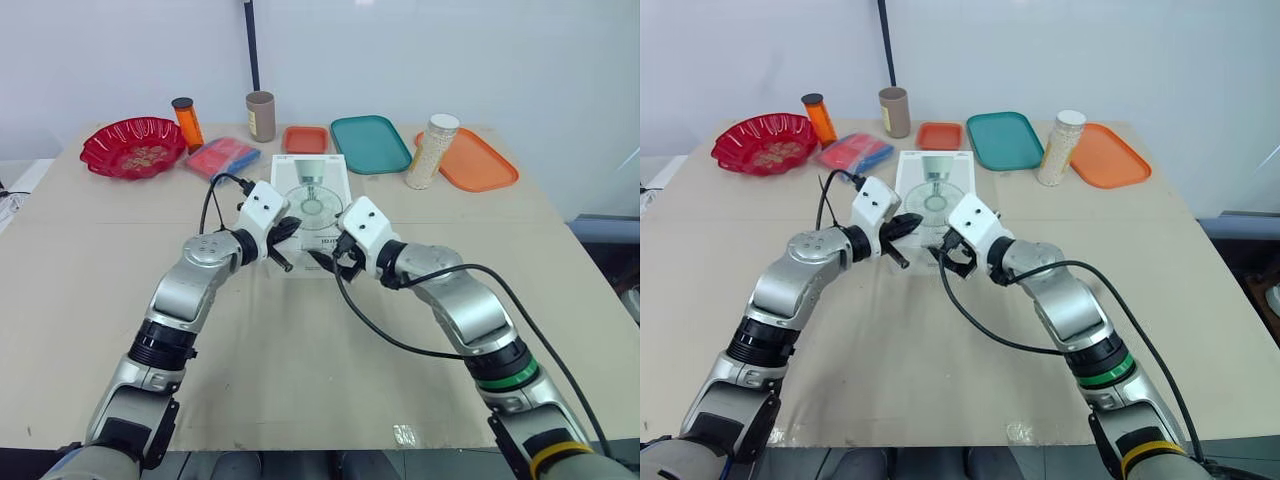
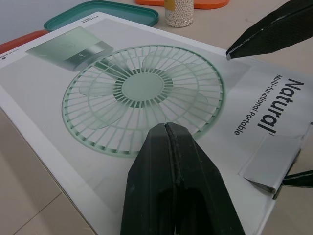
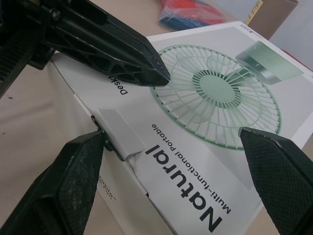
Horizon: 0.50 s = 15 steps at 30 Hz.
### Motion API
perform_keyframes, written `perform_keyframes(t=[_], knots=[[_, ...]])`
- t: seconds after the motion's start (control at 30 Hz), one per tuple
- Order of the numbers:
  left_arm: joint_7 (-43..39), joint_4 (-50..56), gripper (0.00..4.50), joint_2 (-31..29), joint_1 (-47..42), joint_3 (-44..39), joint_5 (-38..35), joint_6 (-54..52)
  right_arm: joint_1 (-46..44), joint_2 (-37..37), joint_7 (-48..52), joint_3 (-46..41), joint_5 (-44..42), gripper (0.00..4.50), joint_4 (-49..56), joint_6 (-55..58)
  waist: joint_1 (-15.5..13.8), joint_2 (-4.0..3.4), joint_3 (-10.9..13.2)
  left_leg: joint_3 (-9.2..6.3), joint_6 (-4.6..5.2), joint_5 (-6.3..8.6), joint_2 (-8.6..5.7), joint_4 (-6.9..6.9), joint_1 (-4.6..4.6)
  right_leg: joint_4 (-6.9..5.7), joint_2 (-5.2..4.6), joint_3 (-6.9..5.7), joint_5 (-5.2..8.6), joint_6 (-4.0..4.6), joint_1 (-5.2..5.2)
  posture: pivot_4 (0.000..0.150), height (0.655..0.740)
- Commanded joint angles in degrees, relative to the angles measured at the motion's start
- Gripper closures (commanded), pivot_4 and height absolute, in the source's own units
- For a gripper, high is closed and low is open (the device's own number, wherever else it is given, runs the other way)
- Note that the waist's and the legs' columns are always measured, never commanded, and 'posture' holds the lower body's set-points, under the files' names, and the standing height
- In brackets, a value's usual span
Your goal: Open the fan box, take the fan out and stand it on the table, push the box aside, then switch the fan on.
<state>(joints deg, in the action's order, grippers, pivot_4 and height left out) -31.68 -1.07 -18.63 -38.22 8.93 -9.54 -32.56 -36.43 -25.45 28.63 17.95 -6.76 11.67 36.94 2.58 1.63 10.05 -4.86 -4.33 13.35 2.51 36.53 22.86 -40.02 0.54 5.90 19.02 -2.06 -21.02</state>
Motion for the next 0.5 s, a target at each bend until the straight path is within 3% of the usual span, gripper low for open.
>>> perform_keyframes(t=[0.03, 0.5], knots=[[-0.4, 1.0, 4.46, 0.8, 0.2, 0.6, 0.0, 0.3, -2.3, 0.4, -0.1, -2.8, 0.3, 0.00, 1.7, 0.2, 0.0, 0.00, 0.0, 0.00, 0.00, 0.00, 0.00, 0.00, 0.00, 0.00, 0.00, 0.00, 0.00, 0.00, 0.00, 0.150, 0.7400], [-0.7, 1.4, 4.46, 0.8, 0.7, 0.7, 0.4, 0.5, -3.6, 1.6, 0.0, -4.0, 0.5, 0.00, 0.3, 0.0, 0.0, 0.00, 0.0, 0.01, 0.00, 0.00, 0.00, -0.02, 0.01, 0.00, 0.01, 0.00, 0.00, 0.00, -0.03, 0.150, 0.7400]])
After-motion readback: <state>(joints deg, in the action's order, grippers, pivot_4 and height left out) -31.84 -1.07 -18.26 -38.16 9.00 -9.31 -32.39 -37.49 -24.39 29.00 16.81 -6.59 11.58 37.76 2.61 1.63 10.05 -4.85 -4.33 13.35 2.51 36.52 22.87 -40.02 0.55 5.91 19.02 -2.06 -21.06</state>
